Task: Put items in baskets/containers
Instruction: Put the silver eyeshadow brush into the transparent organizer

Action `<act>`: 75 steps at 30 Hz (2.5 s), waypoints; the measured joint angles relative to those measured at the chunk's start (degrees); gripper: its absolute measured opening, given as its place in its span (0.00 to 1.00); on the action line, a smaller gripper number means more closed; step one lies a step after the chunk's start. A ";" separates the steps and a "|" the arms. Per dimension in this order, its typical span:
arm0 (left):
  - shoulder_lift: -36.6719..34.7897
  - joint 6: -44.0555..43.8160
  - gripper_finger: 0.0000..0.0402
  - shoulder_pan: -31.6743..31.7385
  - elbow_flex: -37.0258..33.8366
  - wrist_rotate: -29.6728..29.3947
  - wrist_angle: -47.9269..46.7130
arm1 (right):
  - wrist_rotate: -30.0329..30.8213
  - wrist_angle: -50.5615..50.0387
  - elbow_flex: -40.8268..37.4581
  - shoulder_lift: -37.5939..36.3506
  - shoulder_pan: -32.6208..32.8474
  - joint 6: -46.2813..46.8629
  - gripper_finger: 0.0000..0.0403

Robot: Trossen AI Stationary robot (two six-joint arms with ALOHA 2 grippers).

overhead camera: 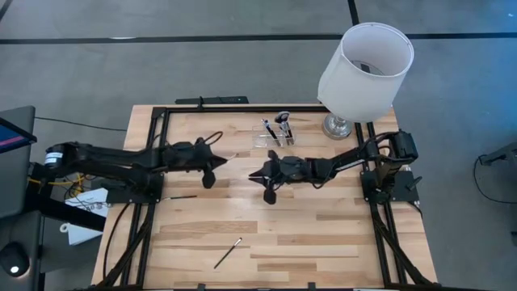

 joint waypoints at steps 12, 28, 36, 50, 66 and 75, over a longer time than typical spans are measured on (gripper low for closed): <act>-0.95 4.97 0.05 -10.88 0.10 5.27 19.00 | -1.15 20.46 -3.54 0.00 3.33 -6.02 0.10; 11.50 10.95 0.05 -16.04 0.21 11.46 44.18 | -5.50 35.64 -6.29 -1.04 8.43 -14.66 0.11; 19.71 10.93 0.05 -16.05 0.21 11.46 56.36 | 1.26 32.28 -6.29 -4.63 10.73 -16.65 0.25; 26.78 10.73 0.05 -15.66 1.12 10.98 64.42 | 4.72 33.31 -6.23 -4.52 10.75 -16.25 0.46; 32.08 10.71 0.05 -15.84 4.28 10.91 64.38 | 4.59 37.50 -5.86 -1.55 9.22 -14.53 0.33; 32.08 10.71 0.05 -15.86 4.28 10.59 64.35 | 4.38 37.07 -5.86 -1.55 9.28 -14.90 0.07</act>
